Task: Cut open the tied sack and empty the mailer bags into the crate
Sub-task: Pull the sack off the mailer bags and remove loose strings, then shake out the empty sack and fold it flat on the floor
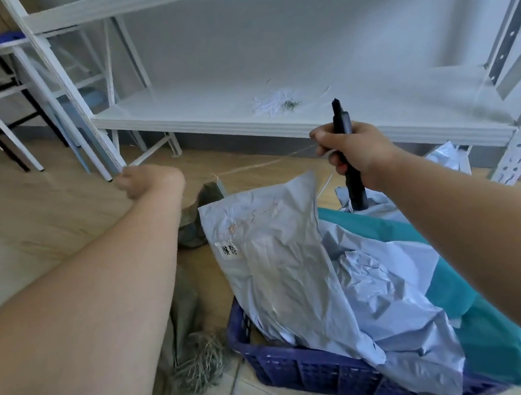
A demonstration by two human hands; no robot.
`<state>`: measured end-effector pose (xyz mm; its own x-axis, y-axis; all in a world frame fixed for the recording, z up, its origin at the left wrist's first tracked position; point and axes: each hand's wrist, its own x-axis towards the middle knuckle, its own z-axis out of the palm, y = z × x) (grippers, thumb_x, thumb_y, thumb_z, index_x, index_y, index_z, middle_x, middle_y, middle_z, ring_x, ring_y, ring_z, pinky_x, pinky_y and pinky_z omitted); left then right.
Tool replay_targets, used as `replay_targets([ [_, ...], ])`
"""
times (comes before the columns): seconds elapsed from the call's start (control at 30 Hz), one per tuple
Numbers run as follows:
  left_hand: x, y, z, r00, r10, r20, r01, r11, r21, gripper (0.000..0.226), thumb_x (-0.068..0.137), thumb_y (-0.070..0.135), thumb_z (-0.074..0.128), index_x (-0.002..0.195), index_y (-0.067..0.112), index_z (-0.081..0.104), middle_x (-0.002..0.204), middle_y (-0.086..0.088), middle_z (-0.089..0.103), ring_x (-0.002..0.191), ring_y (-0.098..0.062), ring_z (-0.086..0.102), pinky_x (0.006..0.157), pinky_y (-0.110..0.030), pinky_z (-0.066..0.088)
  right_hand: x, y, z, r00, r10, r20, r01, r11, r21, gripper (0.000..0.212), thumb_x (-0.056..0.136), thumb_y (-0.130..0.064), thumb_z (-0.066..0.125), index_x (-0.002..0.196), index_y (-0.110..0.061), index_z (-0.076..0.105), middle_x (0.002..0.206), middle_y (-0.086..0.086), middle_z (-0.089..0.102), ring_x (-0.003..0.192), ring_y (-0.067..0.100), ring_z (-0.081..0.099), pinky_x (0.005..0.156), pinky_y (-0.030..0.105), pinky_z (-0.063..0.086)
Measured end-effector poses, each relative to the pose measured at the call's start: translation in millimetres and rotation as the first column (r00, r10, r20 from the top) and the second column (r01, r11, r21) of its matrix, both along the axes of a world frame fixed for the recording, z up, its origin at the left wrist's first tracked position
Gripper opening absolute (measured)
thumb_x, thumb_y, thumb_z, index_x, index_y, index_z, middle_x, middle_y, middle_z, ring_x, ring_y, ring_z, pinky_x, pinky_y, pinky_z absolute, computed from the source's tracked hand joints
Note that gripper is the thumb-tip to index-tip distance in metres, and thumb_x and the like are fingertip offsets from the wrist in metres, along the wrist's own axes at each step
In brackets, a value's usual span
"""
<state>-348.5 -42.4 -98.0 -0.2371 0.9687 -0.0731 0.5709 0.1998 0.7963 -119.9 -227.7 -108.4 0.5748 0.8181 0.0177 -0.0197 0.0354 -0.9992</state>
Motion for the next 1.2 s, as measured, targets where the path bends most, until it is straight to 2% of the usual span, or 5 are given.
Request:
replay_targets([
  [0.23, 92, -114, 19, 0.424, -0.876, 0.231, 0.898, 0.44, 0.022, 0.027, 0.099, 0.042, 0.044, 0.112, 0.024, 0.059, 0.1, 0.003, 0.064, 0.065, -0.013, 0.06, 0.063, -0.025, 0.05, -10, -4, 6, 0.992, 0.082, 0.099, -0.086, 0.995, 0.04, 0.015, 0.085, -0.014, 0.062, 0.099, -0.015, 0.068, 0.06, -0.004, 0.066, 0.043, 0.008, 0.047, 0.04, 0.018, 0.036],
  [0.43, 112, -116, 2, 0.584, -0.809, 0.066, 0.794, 0.586, 0.16, 0.035, 0.096, 0.039, 0.051, 0.068, 0.025, 0.066, 0.062, 0.012, 0.053, 0.063, -0.006, 0.046, 0.07, -0.027, 0.04, 23, -50, -9, 0.997, -0.002, 0.075, 0.002, 1.0, 0.006, 0.011, 0.09, -0.015, 0.06, 0.096, -0.02, 0.067, 0.065, -0.003, 0.068, 0.046, 0.007, 0.046, 0.042, 0.017, 0.037],
  [0.67, 50, -82, -21, 0.99, -0.122, -0.073, 0.136, 0.966, 0.218, 0.028, 0.098, 0.034, 0.045, 0.106, 0.018, 0.066, 0.119, -0.004, 0.058, 0.091, -0.024, 0.06, 0.073, -0.032, 0.045, 15, -68, -36, 1.0, -0.001, 0.029, 0.002, 1.0, -0.011, 0.01, 0.091, -0.013, 0.059, 0.093, -0.018, 0.067, 0.063, -0.003, 0.067, 0.042, 0.007, 0.044, 0.041, 0.017, 0.035],
  [0.9, 109, -166, -5, 0.84, -0.534, -0.099, 0.495, 0.676, 0.546, 0.028, 0.09, 0.027, 0.058, 0.119, 0.027, 0.057, 0.125, 0.006, 0.05, 0.087, -0.006, 0.06, 0.08, -0.021, 0.046, -3, -78, -21, 0.984, 0.035, 0.177, -0.024, 0.998, -0.066, 0.01, 0.089, -0.017, 0.062, 0.096, -0.015, 0.068, 0.062, -0.004, 0.07, 0.041, 0.006, 0.045, 0.041, 0.015, 0.038],
  [1.2, 169, -277, -73, 0.345, -0.76, -0.55, 0.925, 0.375, 0.061, 0.034, 0.084, 0.039, 0.064, 0.117, 0.031, 0.059, 0.127, 0.003, 0.051, 0.118, -0.021, 0.048, 0.094, -0.036, 0.042, 70, -202, -80, 0.955, -0.298, -0.014, 0.289, 0.935, -0.208, 0.006, 0.087, -0.013, 0.063, 0.086, -0.017, 0.068, 0.057, -0.005, 0.068, 0.037, 0.005, 0.042, 0.038, 0.015, 0.034],
])
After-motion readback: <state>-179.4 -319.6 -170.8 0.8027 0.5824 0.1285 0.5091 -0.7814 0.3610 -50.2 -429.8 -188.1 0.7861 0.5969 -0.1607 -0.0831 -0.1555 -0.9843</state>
